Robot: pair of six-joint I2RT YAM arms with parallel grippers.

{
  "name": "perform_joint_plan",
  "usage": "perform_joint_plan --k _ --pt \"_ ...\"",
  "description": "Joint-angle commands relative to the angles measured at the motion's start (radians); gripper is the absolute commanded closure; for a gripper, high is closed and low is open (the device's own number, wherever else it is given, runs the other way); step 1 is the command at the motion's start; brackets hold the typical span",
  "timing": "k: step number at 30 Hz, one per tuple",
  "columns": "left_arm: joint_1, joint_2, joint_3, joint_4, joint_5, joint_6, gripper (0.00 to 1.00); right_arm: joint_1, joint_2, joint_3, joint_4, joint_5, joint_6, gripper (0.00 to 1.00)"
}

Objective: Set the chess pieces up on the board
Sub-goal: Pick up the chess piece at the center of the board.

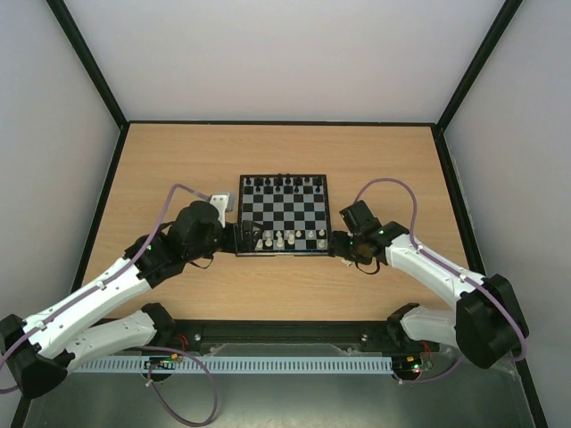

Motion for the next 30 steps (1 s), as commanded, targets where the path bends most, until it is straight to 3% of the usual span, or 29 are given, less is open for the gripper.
perform_joint_plan --k 1,4,9,20,30 --pt "-0.004 0.000 -0.042 0.064 0.026 0.012 0.01 -0.044 0.013 -0.072 0.035 0.027 0.080 0.33" --pt "-0.004 -0.001 -0.063 0.083 0.049 0.016 0.00 -0.048 0.008 -0.091 0.031 0.060 0.107 0.44" --pt "-0.004 0.000 -0.081 0.114 0.085 0.025 0.00 -0.049 0.015 -0.115 0.028 0.080 0.134 0.47" --pt "-0.004 0.014 -0.093 0.129 0.095 0.038 0.00 -0.056 0.002 -0.195 0.073 0.097 0.169 0.64" --pt "-0.004 0.012 -0.105 0.130 0.090 0.032 0.01 -0.064 -0.007 -0.226 0.103 0.079 0.146 0.68"
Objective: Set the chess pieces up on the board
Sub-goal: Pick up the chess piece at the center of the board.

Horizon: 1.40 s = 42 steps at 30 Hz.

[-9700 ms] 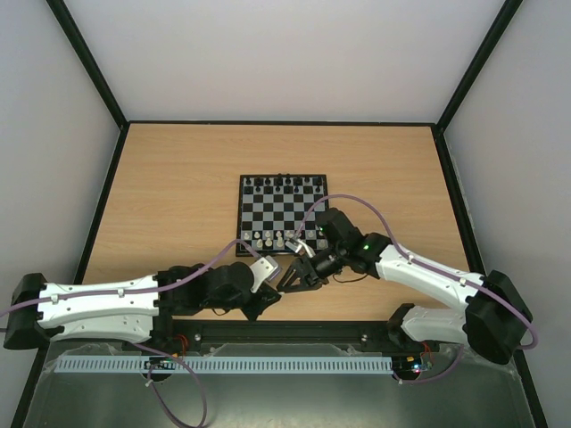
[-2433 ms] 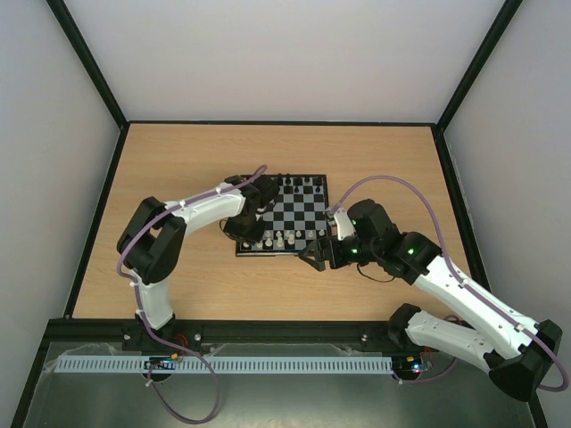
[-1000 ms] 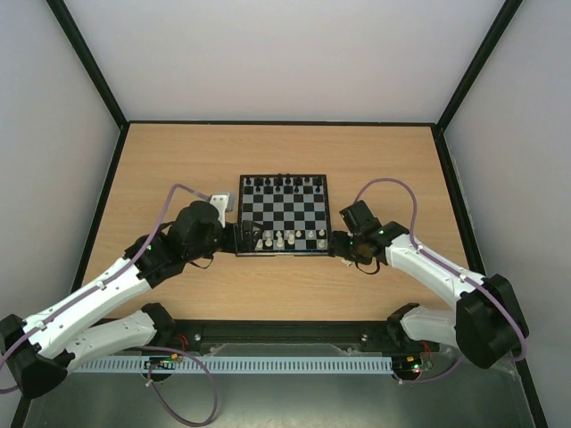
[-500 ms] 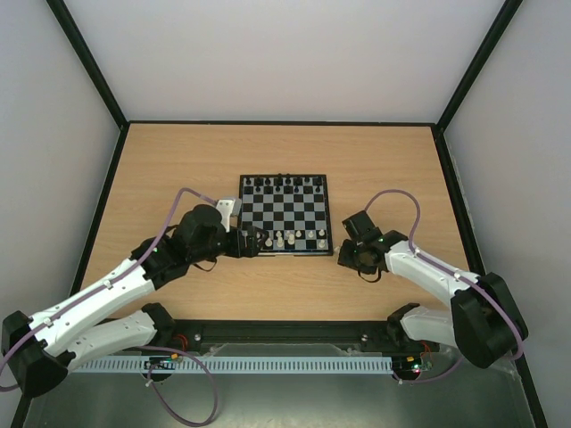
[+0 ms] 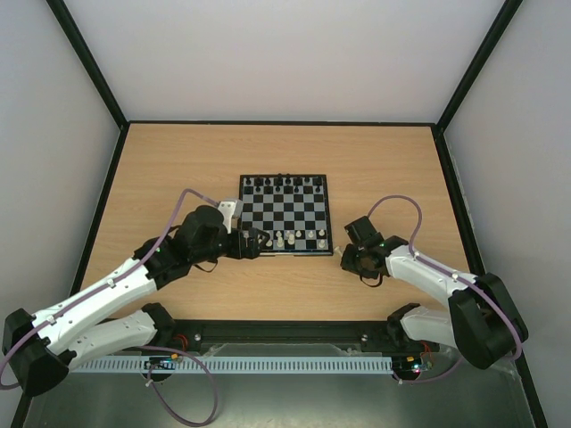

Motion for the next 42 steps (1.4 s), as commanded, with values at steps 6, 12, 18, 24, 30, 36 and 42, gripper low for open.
perform_joint_plan --k 6,12,18,24,30,36,42 --pt "-0.004 -0.002 -0.027 0.026 0.003 -0.003 0.01 -0.006 0.002 -0.025 0.007 0.008 -0.023 0.73" --pt "-0.004 0.000 -0.032 0.031 0.003 -0.012 0.01 -0.006 -0.010 -0.023 0.003 -0.004 -0.029 0.79" --pt "-0.004 0.006 -0.037 0.039 0.007 -0.013 0.00 -0.006 -0.046 -0.022 0.006 -0.048 -0.029 0.78" --pt "-0.004 0.013 -0.044 0.048 0.011 -0.015 0.00 -0.005 -0.048 -0.005 -0.033 -0.035 -0.060 0.69" --pt "-0.004 0.014 -0.051 0.053 0.014 -0.016 0.00 0.006 -0.003 0.011 -0.038 -0.023 -0.066 0.69" --pt "-0.004 0.018 -0.054 0.058 0.016 -0.018 0.00 0.032 0.030 0.090 -0.099 0.034 -0.083 0.66" --pt "-0.004 0.018 -0.056 0.057 0.018 -0.021 0.00 0.052 0.126 0.127 -0.117 0.012 -0.116 0.63"
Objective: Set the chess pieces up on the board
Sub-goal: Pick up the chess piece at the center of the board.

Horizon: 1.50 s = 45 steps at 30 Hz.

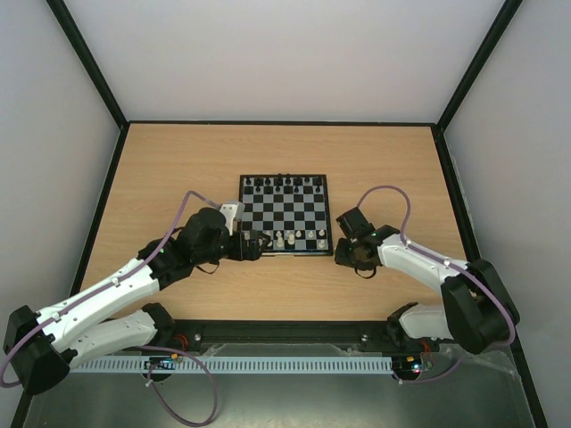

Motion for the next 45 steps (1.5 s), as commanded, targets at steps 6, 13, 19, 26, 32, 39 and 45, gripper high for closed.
perform_joint_plan --k 6,13,19,26,32,39,45 --pt "-0.004 0.000 -0.017 0.020 0.011 -0.008 0.00 0.039 0.101 0.044 -0.096 0.009 -0.038 0.60" --pt "-0.003 -0.002 -0.023 0.021 0.011 -0.014 0.01 0.079 0.117 0.046 -0.100 0.036 -0.027 0.60" --pt "-0.005 -0.005 -0.025 0.022 0.013 -0.015 0.01 0.094 0.149 0.080 -0.123 0.104 -0.017 0.60" --pt "-0.005 -0.007 -0.028 0.020 0.013 -0.016 0.00 0.096 0.163 0.090 -0.122 0.143 -0.018 0.60" --pt "-0.005 -0.016 -0.029 0.014 0.010 -0.017 0.01 0.096 0.174 0.088 -0.096 0.114 -0.042 0.63" --pt "-0.006 -0.020 -0.033 0.014 0.009 -0.022 0.00 0.119 0.158 0.078 -0.092 0.085 -0.041 0.68" --pt "-0.006 -0.017 -0.036 0.019 0.011 -0.025 0.01 0.140 0.137 0.062 -0.098 0.075 -0.024 0.69"
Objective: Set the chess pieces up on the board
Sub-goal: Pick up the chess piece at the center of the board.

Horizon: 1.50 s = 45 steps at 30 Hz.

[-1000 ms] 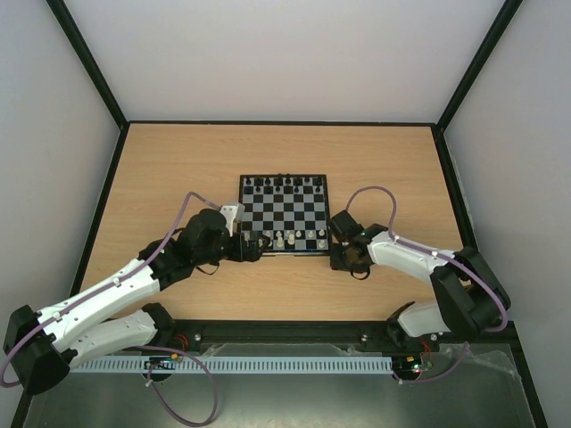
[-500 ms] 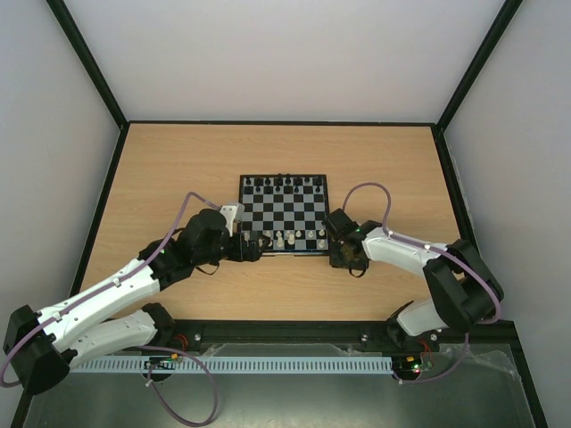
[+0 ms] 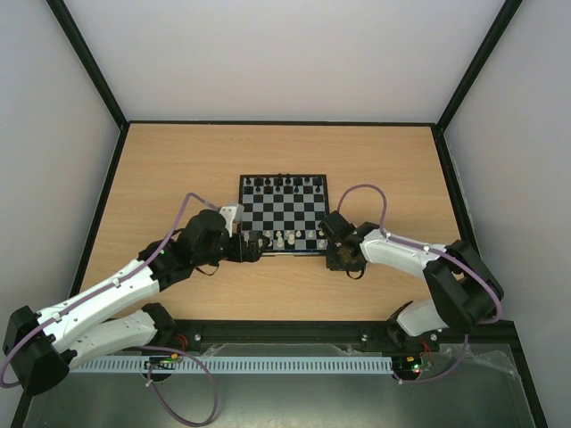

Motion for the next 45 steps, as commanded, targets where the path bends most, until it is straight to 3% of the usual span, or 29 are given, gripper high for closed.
perform_joint_plan --k 1,21,32,37,45 --pt "-0.007 -0.010 -0.015 0.017 0.008 -0.006 0.00 0.015 -0.029 -0.021 -0.041 -0.012 0.017 0.69" --pt "-0.009 0.000 -0.023 0.022 0.006 -0.006 0.01 0.017 0.018 -0.041 0.000 0.016 0.048 0.82" --pt "-0.013 -0.009 -0.027 0.027 0.026 0.004 0.01 0.017 -0.116 -0.047 -0.026 -0.011 0.048 0.91" --pt "-0.015 0.002 -0.026 0.039 0.057 0.014 0.01 0.021 -0.218 -0.027 -0.056 -0.108 0.033 0.93" --pt "-0.014 -0.014 0.008 0.070 0.176 0.033 0.00 0.036 -0.551 -0.003 0.058 -0.437 -0.060 0.93"
